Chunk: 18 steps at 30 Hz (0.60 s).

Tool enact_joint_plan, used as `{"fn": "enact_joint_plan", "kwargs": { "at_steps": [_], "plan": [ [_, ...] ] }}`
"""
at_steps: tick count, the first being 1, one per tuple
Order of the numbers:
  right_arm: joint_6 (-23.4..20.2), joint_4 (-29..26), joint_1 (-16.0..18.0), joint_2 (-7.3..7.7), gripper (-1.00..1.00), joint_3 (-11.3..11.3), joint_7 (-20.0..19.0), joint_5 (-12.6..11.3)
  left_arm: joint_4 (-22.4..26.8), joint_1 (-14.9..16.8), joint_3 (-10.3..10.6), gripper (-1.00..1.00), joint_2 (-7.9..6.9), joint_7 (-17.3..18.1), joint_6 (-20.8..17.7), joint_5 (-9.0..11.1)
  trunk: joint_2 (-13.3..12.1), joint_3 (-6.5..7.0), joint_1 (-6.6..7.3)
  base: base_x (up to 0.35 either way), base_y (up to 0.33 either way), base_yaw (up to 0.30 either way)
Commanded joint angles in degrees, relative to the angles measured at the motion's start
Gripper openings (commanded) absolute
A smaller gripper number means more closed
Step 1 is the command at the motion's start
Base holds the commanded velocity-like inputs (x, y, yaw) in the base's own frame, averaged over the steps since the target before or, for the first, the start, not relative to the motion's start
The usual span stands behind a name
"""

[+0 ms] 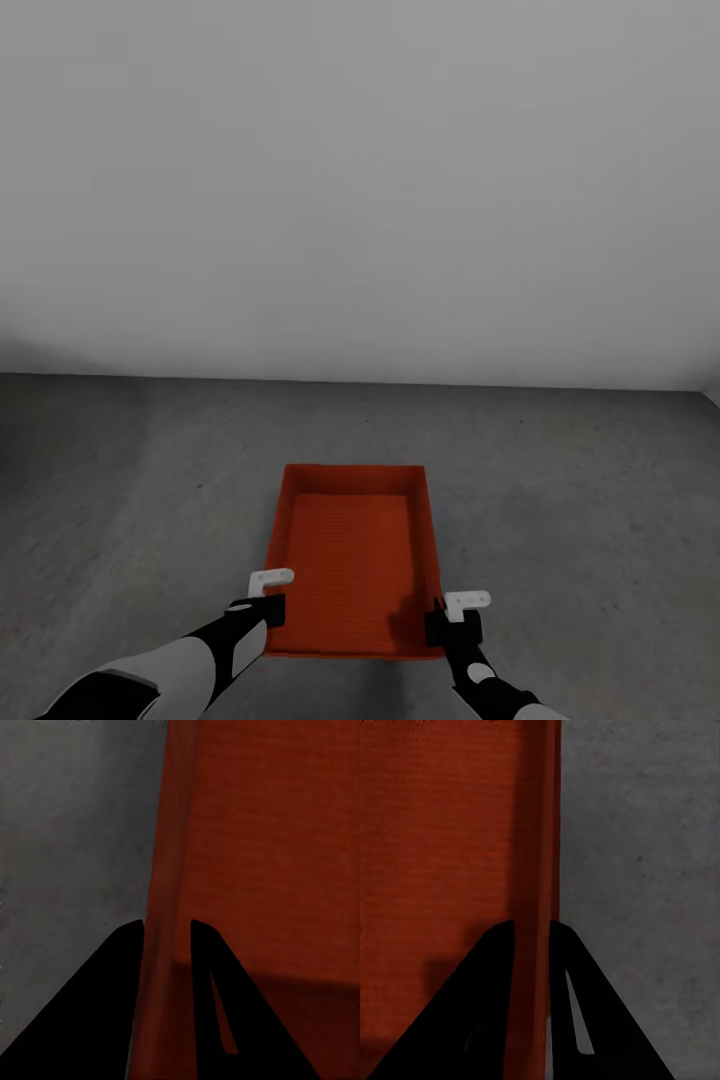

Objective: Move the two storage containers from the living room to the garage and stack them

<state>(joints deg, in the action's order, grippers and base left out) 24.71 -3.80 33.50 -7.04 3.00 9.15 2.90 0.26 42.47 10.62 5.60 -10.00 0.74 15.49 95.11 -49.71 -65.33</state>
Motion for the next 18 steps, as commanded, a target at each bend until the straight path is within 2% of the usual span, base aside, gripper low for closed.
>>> {"fn": "enact_joint_plan", "kwargs": {
  "at_steps": [1,2,3,7,18],
  "plan": [
    [0.43,-0.15,0.07,-0.02,-1.0,0.64,0.73,-0.02,-0.17,-0.02,0.54,-1.0,0.03,-0.38,-0.04,0.86,0.02,-0.04,0.01,0.0,0.0,0.0],
    [0.48,-0.15,0.07,-0.01,1.0,1.97,0.73,-1.6,-0.17,-0.02,0.54,-1.0,0.03,-0.38,-0.05,1.01,0.02,-0.04,0.01,0.005,0.0,0.0],
    [0.8,-0.15,0.07,-0.04,1.0,2.28,0.73,-1.67,-0.17,-0.02,0.46,1.0,0.03,-0.38,-0.06,1.37,0.02,-0.04,0.01,0.053,0.018,0.0],
    [2.08,-0.15,0.07,-0.07,1.0,2.32,0.72,-1.74,-0.1,-0.02,0.54,1.0,0.03,-0.4,-0.09,2.45,0.02,-0.04,0.01,0.075,0.034,0.0],
    [2.87,-0.15,0.07,0.0,1.0,2.32,0.69,-1.58,-0.09,-0.02,0.54,1.0,0.04,-0.38,-0.04,2.44,0.02,-0.04,0.01,0.007,0.003,0.0]
  ]
}}
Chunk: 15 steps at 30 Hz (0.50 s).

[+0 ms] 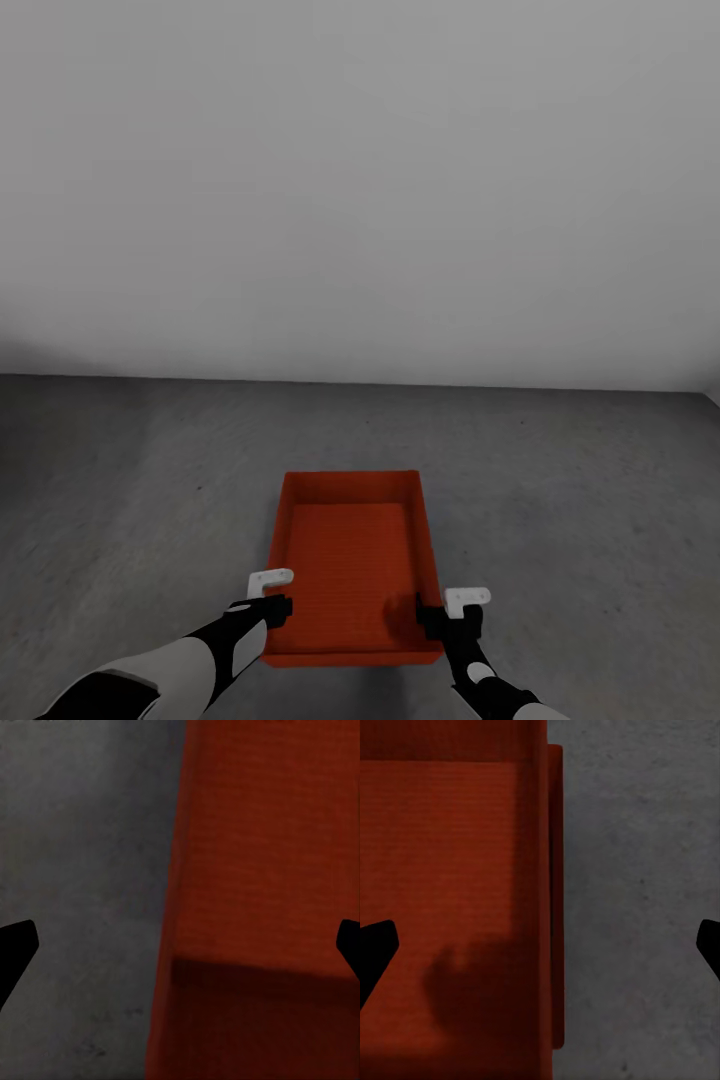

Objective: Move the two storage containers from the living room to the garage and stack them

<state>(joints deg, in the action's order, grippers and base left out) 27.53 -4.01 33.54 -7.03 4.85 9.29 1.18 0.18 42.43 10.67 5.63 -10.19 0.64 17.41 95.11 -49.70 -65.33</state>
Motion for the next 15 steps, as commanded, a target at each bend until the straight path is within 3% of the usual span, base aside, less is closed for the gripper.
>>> {"fn": "enact_joint_plan", "kwargs": {
  "at_steps": [1,15],
  "plan": [
    [0.06,0.06,0.04,-0.02,1.0,0.47,0.56,0.12,-0.01,0.02,0.49,1.0,0.01,-0.18,0.07,0.53,0.02,-0.04,0.0,0.0,0.0,0.0],
    [0.07,0.06,0.04,-0.08,1.0,0.44,0.6,-0.04,-0.01,0.02,0.49,1.0,0.07,-0.18,0.07,0.52,0.02,-0.04,0.0,0.0,0.0,0.0]
  ]
}}
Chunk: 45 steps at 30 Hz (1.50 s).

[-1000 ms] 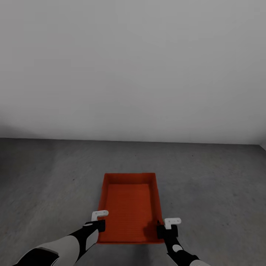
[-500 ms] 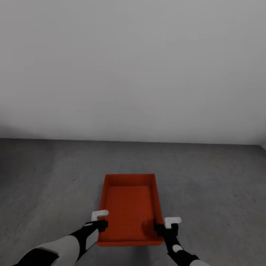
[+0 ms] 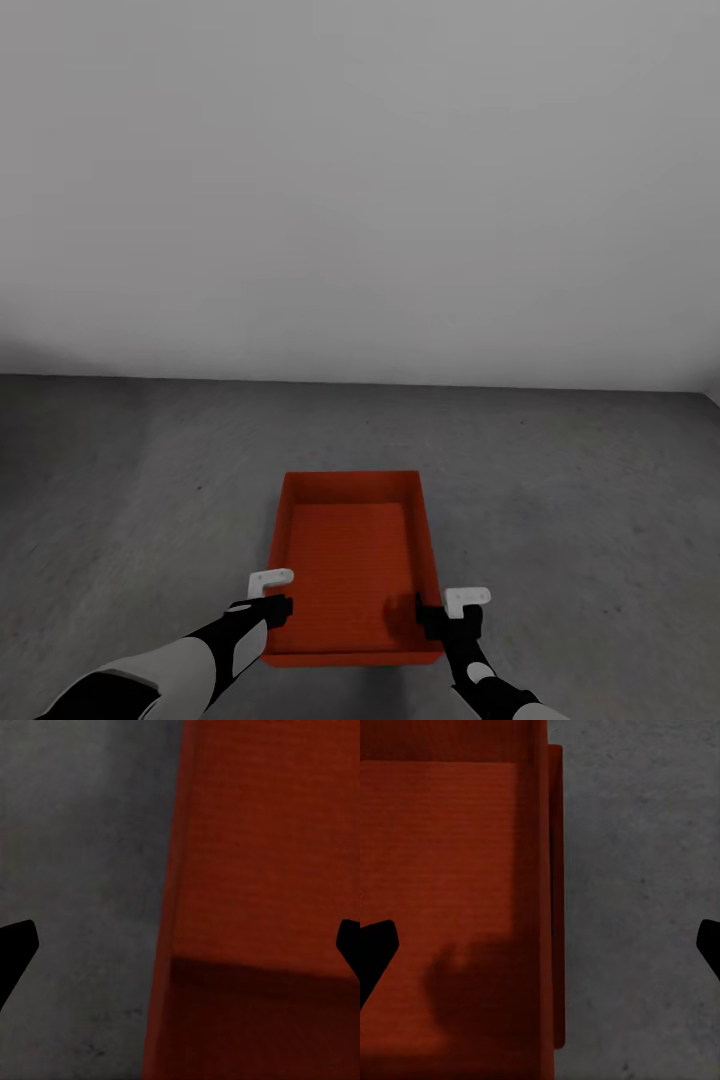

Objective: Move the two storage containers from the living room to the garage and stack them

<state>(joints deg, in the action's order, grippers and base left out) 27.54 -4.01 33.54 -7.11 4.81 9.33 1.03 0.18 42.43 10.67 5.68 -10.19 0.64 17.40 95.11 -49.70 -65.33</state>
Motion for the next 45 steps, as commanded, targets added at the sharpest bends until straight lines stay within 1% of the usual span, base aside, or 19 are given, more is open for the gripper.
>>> {"fn": "enact_joint_plan", "kwargs": {
  "at_steps": [1,15,45],
  "plan": [
    [0.05,0.06,0.04,-0.01,1.0,0.47,0.56,0.11,-0.01,0.02,0.49,1.0,0.02,-0.18,0.07,0.53,0.02,-0.04,0.0,0.0,0.0,0.0],
    [0.05,0.06,0.04,-0.09,1.0,0.48,0.56,0.11,-0.01,0.02,0.49,1.0,0.04,-0.44,0.07,0.53,0.02,-0.04,0.0,0.0,0.0,0.0],
    [0.05,0.06,0.04,-0.16,1.0,0.49,0.6,0.09,-0.01,0.02,0.49,1.0,0.04,-0.53,0.07,0.53,-12.01,5.35,6.59,0.0,0.0,0.0]
  ]
}}
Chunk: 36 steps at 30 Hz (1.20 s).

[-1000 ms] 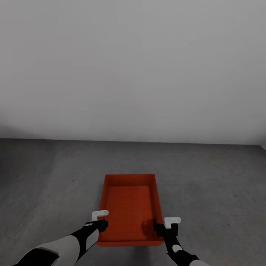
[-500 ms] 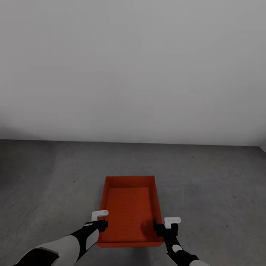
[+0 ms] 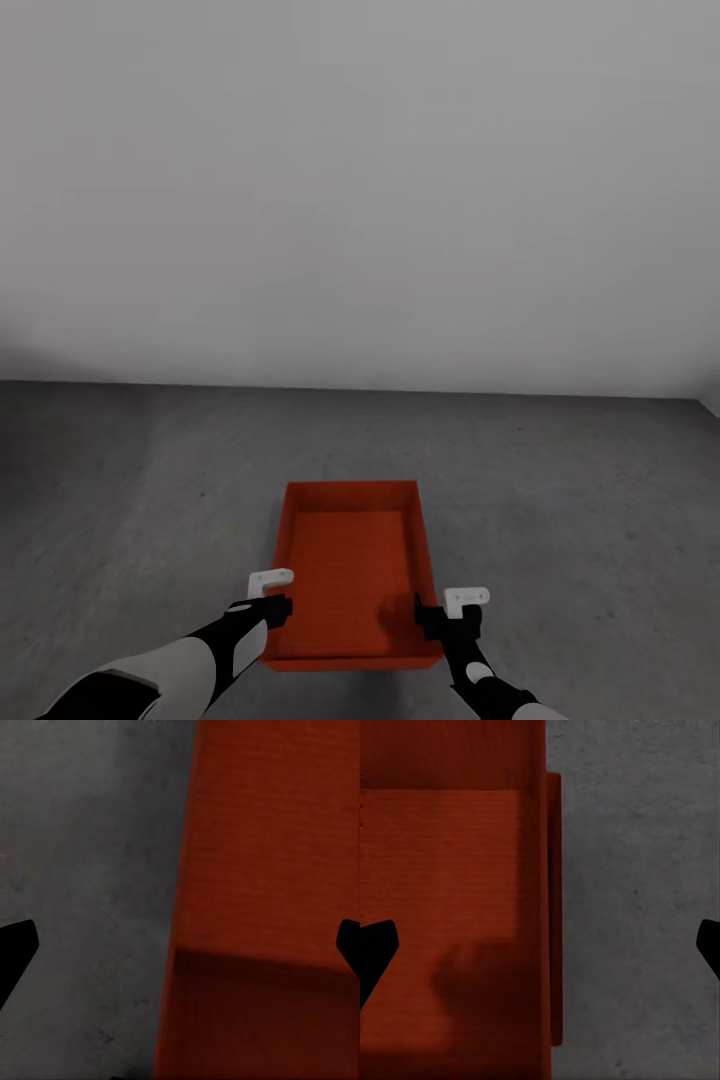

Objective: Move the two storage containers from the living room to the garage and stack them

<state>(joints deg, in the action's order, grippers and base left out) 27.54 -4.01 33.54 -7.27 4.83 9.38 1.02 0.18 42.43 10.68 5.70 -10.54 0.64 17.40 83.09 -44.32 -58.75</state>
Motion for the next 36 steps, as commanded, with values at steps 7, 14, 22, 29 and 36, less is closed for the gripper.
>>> {"fn": "enact_joint_plan", "kwargs": {
  "at_steps": [7,14,22,29,36],
  "plan": [
    [0.06,0.06,0.04,-0.01,1.0,0.45,0.55,0.11,-0.01,0.02,0.49,1.0,0.02,-0.14,0.07,0.53,-2.8,1.22,1.55,0.0,0.0,0.0],
    [0.06,0.06,0.04,-0.01,1.0,0.46,0.55,0.1,-0.01,0.02,0.49,1.0,0.02,-0.1,0.07,0.53,-5.61,2.48,3.08,0.0,0.0,0.0],
    [0.06,0.06,0.04,-0.01,1.0,0.47,0.55,0.12,-0.01,0.02,0.49,1.0,0.02,-0.1,0.07,0.53,-8.82,3.91,4.84,0.0,0.0,0.0],
    [0.06,0.06,0.04,-0.02,1.0,0.46,0.55,0.11,-0.01,0.02,0.49,1.0,0.02,-0.08,0.07,0.53,-11.62,5.17,6.38,0.0,0.0,0.0],
    [0.06,0.06,0.04,0.0,1.0,0.46,0.55,0.09,-0.01,0.02,0.49,1.0,0.02,-0.03,0.07,0.53,-14.43,6.43,7.92,0.0,0.0,0.0]
  ]
}}
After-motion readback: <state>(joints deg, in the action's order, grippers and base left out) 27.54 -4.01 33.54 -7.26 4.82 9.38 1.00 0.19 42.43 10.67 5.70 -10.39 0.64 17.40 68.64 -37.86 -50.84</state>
